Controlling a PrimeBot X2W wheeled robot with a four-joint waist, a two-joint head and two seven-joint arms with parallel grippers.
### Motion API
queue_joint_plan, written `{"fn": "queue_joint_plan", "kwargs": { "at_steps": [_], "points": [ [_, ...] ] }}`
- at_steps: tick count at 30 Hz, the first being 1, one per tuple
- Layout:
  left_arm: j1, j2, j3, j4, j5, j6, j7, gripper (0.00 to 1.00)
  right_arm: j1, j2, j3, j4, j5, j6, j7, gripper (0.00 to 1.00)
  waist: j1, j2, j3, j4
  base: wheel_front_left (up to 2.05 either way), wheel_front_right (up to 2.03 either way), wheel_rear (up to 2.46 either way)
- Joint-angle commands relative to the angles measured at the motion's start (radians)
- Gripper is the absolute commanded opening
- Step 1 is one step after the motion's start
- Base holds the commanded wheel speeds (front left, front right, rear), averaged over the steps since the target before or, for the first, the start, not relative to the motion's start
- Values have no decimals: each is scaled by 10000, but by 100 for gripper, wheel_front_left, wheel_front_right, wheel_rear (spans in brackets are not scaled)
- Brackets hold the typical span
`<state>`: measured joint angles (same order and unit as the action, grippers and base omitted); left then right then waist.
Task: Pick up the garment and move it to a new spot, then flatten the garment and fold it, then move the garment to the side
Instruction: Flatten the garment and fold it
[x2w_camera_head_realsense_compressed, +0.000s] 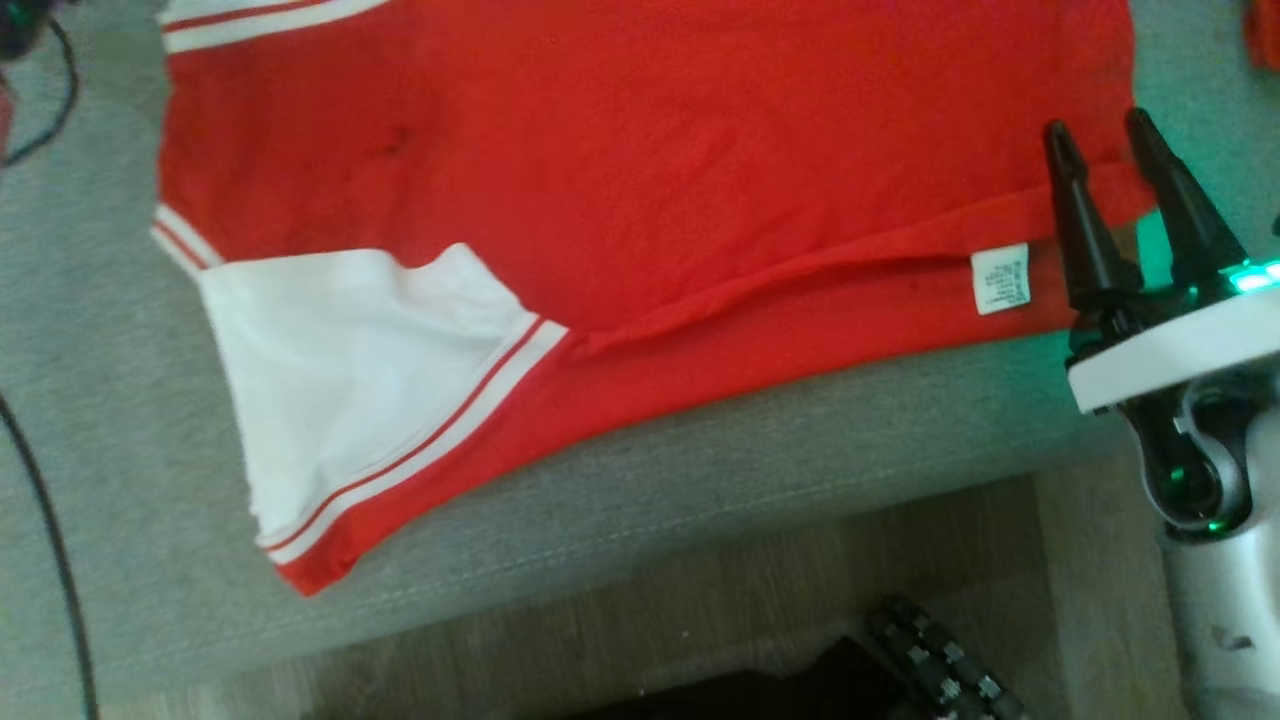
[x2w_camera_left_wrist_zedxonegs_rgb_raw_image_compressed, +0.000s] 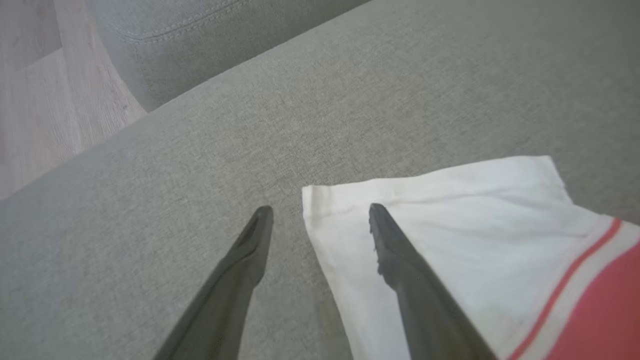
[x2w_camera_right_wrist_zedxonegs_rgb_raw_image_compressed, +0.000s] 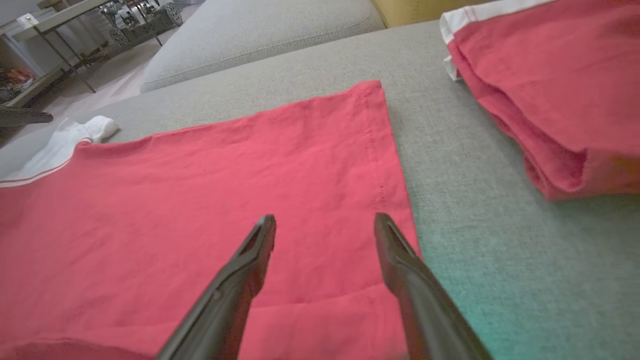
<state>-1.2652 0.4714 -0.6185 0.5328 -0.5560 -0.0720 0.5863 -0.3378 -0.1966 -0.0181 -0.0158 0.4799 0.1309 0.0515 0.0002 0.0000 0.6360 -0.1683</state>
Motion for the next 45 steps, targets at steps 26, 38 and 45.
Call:
{"fn": "queue_joint_plan", "kwargs": {
  "at_steps": [26,38,45],
  "points": [
    [-1556,757,-73,1668,-54,-258,1214,0,-589,-317,423,340,115,-2,-590,100,-2,0,484,-849,0,0,0],
    [-1352,677,-31,1195,-449,-449,26,0,-3023,-187,359,1788,-331,-2,1386,100,-2,0,27,-626,0,0,0],
    [-1306,657,-218,1000,-657,-523,-107,0,-5020,-159,389,3415,-757,-2,2650,100,-2,0,-132,-361,0,0,0]
  ]
}}
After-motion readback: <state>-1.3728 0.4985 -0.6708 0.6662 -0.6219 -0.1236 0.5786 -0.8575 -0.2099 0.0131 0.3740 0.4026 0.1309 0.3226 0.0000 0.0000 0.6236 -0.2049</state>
